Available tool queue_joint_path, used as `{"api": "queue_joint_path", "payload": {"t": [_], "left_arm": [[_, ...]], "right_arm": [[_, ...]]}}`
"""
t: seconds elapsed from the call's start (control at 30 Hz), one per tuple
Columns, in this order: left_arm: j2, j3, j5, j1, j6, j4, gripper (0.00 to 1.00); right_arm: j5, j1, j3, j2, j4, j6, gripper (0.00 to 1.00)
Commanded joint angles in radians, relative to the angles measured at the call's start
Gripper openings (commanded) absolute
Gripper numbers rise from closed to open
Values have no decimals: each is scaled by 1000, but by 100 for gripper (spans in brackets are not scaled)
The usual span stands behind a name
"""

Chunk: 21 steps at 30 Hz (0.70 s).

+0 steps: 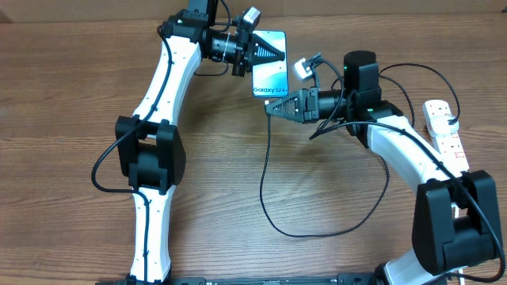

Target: Plug charger to phone and switch on socket

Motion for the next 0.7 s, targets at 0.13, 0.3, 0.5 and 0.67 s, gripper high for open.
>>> {"api": "queue_joint_path", "payload": {"t": [0.13, 0.3, 0.5, 0.67], "left_arm": [[-33, 19, 58, -2, -8, 32, 4], [-33, 19, 59, -3, -8, 40, 4], [-33, 19, 64, -4, -11, 63, 4], [-33, 19, 65, -4, -11, 62, 4]], "right_arm": [[2, -29, 18, -25, 10, 61, 4], [28, -29, 18, -25, 10, 73, 4], [39, -28, 18, -25, 10, 84, 4], [50, -27, 18, -25, 17, 89, 4]]}}
